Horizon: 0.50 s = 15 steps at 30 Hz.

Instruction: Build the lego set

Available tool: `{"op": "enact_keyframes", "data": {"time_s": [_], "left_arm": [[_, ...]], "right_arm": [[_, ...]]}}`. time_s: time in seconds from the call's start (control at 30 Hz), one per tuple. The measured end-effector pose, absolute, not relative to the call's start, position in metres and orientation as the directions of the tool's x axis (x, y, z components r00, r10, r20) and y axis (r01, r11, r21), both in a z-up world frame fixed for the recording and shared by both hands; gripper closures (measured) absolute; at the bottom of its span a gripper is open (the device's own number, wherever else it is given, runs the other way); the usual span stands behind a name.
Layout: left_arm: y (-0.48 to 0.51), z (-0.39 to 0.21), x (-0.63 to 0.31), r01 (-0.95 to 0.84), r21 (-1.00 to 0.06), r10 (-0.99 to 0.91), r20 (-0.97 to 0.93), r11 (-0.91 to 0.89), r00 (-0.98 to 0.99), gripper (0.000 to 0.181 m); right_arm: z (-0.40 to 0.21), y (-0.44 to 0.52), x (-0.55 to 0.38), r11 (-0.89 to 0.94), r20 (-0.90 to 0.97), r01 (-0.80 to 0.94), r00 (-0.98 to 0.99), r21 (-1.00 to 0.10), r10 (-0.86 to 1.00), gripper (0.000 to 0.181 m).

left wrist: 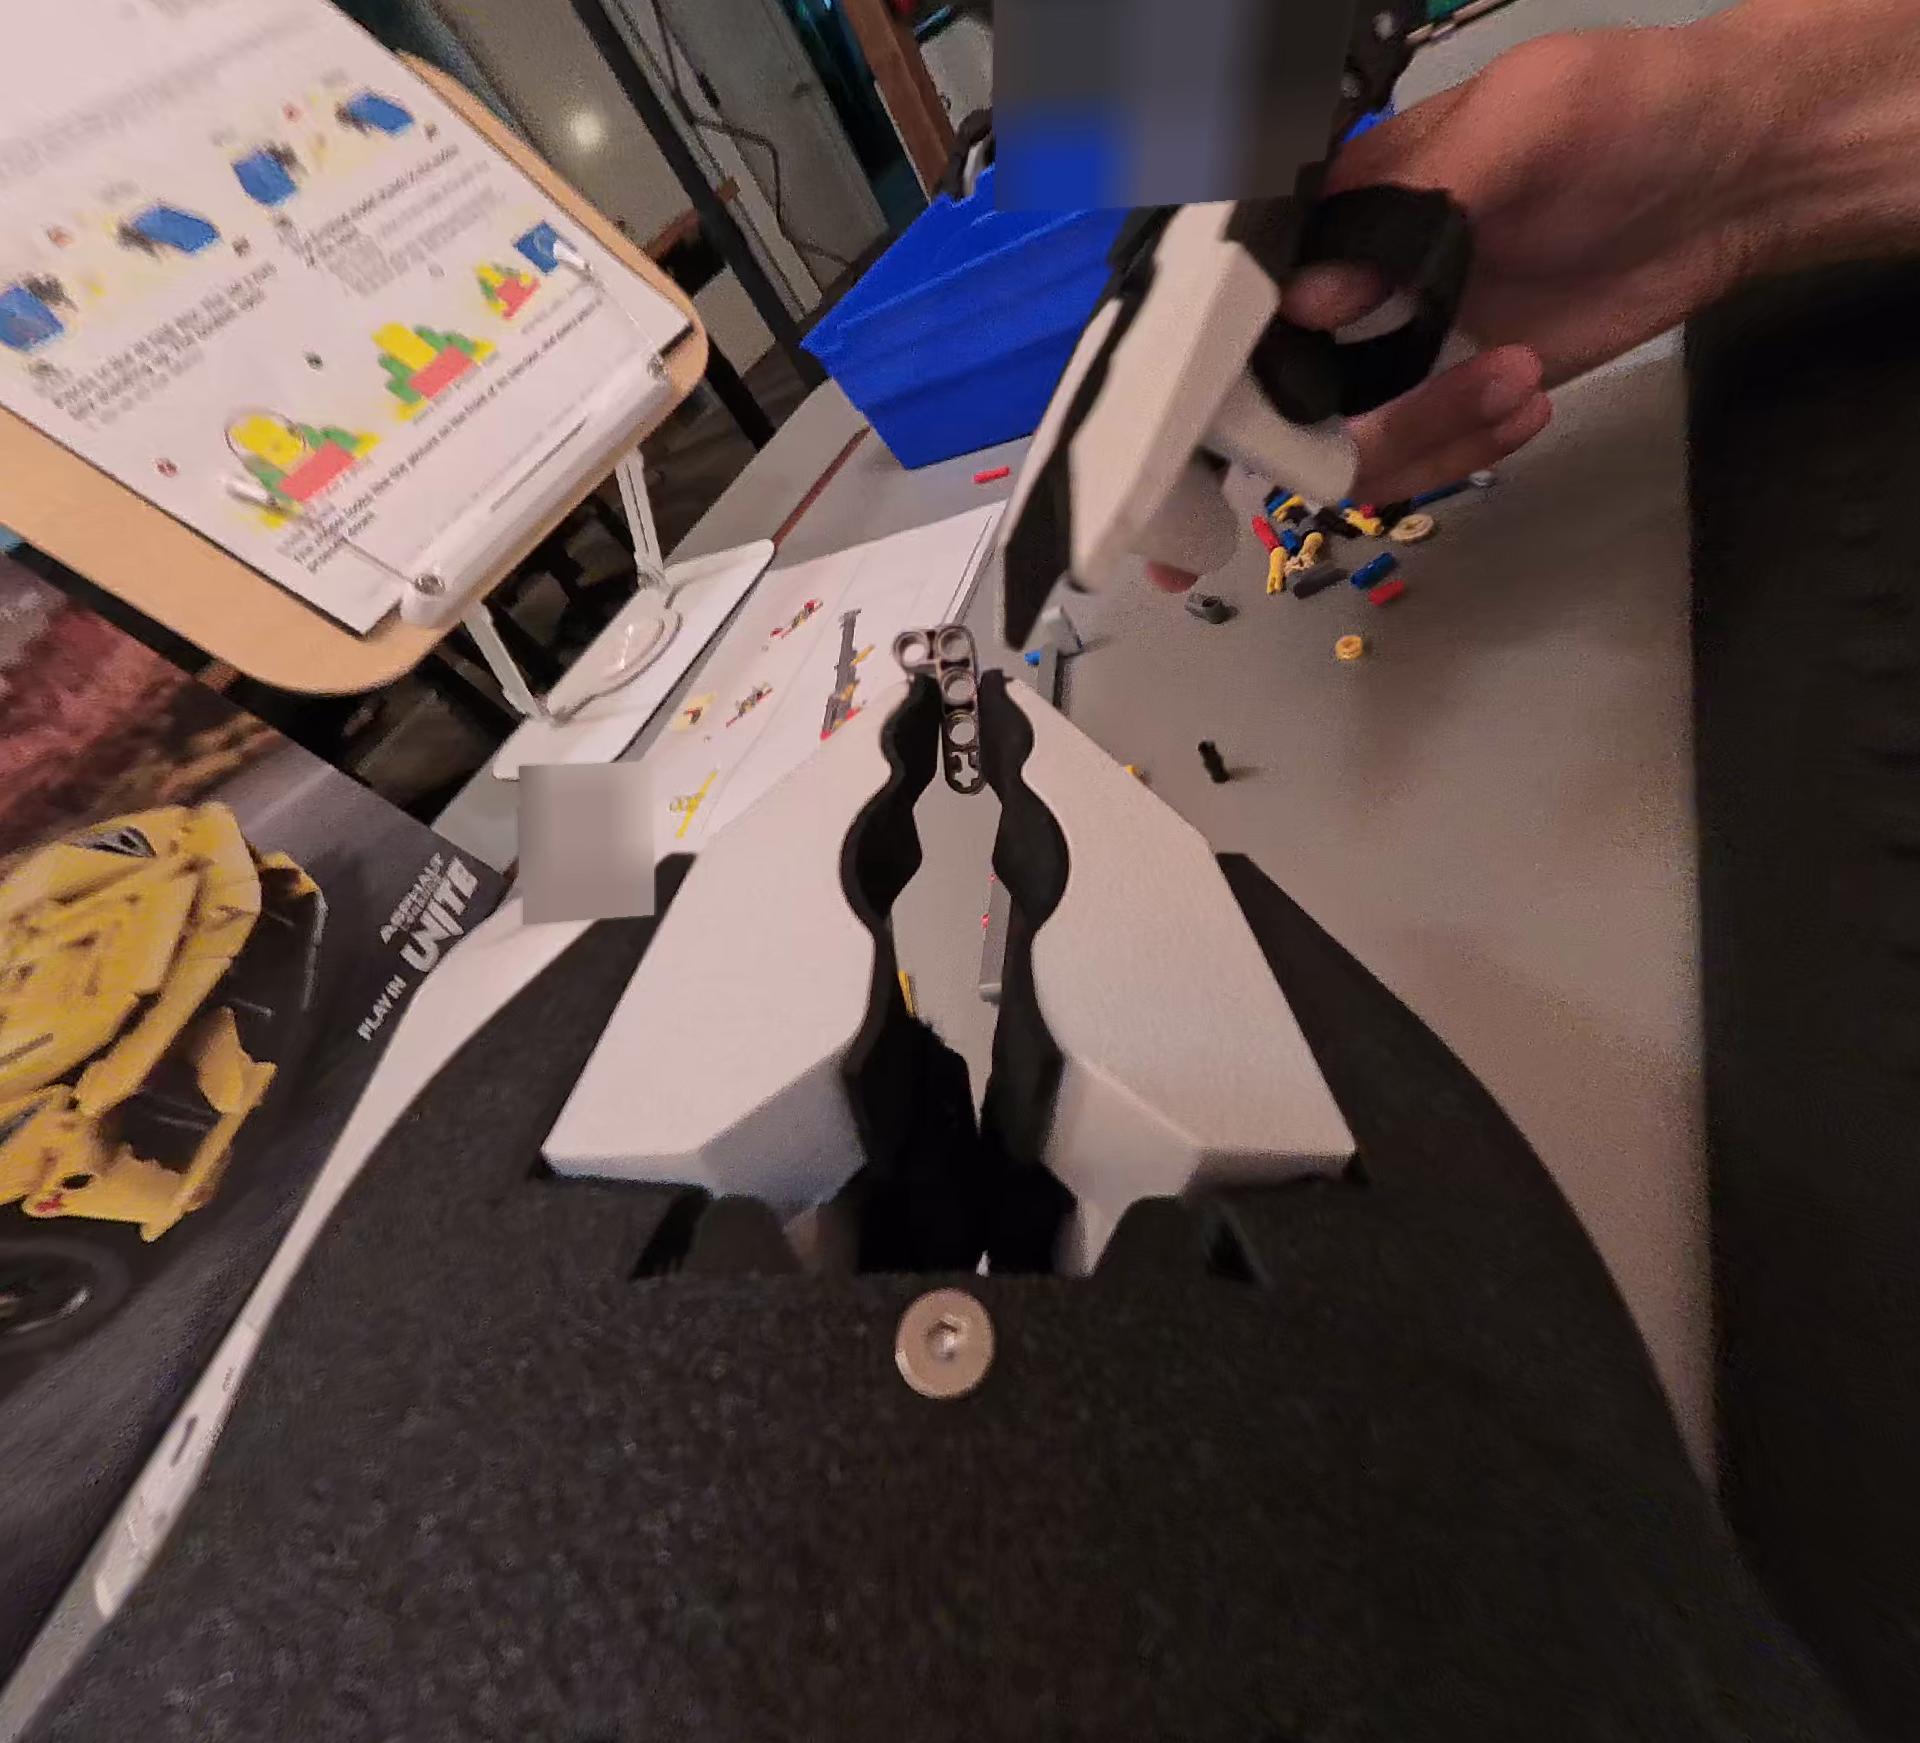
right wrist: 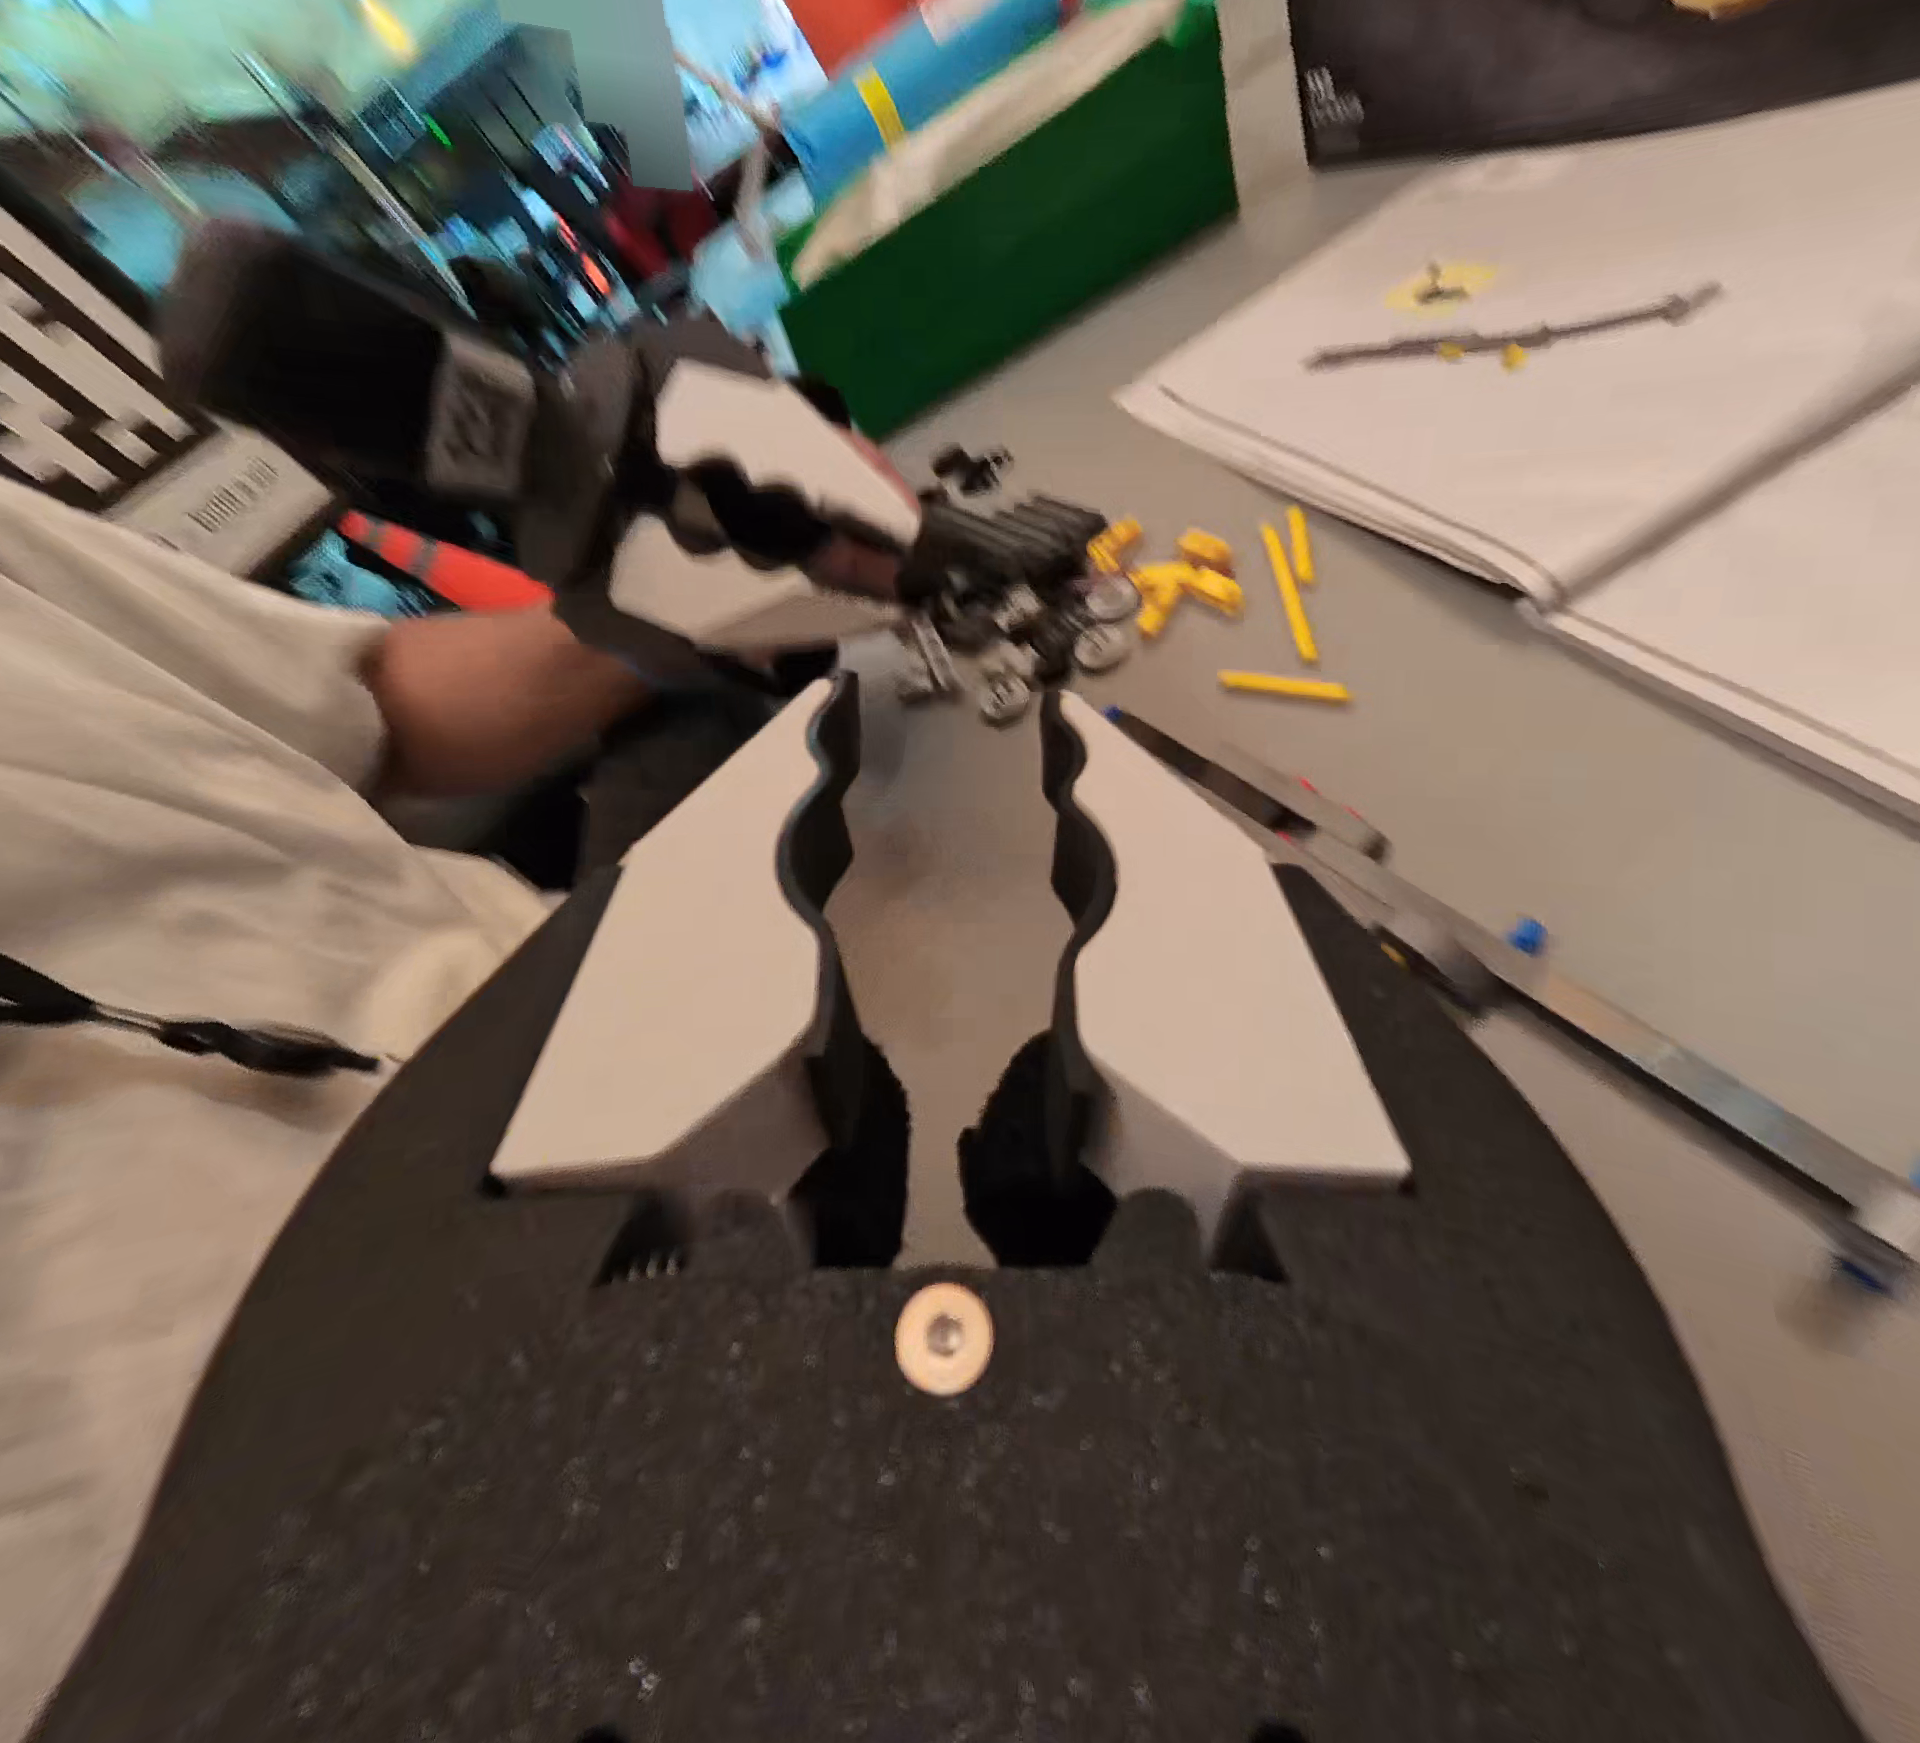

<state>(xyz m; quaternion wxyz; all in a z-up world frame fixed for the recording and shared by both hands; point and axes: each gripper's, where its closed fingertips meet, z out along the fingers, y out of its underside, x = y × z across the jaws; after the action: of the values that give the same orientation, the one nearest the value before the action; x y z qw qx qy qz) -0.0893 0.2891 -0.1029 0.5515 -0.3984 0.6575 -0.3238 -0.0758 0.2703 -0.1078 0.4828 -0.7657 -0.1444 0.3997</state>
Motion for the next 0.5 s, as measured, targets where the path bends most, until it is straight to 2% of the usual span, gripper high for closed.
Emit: {"op": "enact_keyframes", "data": {"time_s": [0.07, 0.23, 0.3, 0.37, 0.5], "left_arm": [[0.285, -0.097, -0.092, -0.141, -0.851, -0.862, -0.505, 0.506, -0.044, 0.175], [0.277, -0.099, -0.093, -0.137, -0.823, -0.834, -0.550, 0.552, -0.057, 0.175], [0.279, -0.100, -0.093, -0.147, -0.803, -0.814, -0.579, 0.578, -0.041, 0.175], [0.279, -0.105, -0.094, -0.158, -0.779, -0.793, -0.606, 0.607, -0.059, 0.175], [0.289, -0.113, -0.093, -0.245, -0.713, -0.738, -0.675, 0.657, -0.015, 0.175]], "right_arm": [[-0.101, 0.273, -0.083, -0.481, -0.512, -0.234, 0.614, -0.845, 0.601, 0.147], [-0.091, 0.273, -0.097, -0.459, -0.532, -0.284, 0.577, -0.842, 0.620, 0.152], [-0.093, 0.274, -0.098, -0.455, -0.514, -0.265, 0.601, -0.850, 0.611, 0.167], [-0.098, 0.277, -0.096, -0.444, -0.475, -0.232, 0.662, -0.866, 0.581, 0.173], [-0.105, 0.286, -0.093, -0.422, -0.349, -0.141, 0.811, -0.895, 0.469, 0.174]]}}
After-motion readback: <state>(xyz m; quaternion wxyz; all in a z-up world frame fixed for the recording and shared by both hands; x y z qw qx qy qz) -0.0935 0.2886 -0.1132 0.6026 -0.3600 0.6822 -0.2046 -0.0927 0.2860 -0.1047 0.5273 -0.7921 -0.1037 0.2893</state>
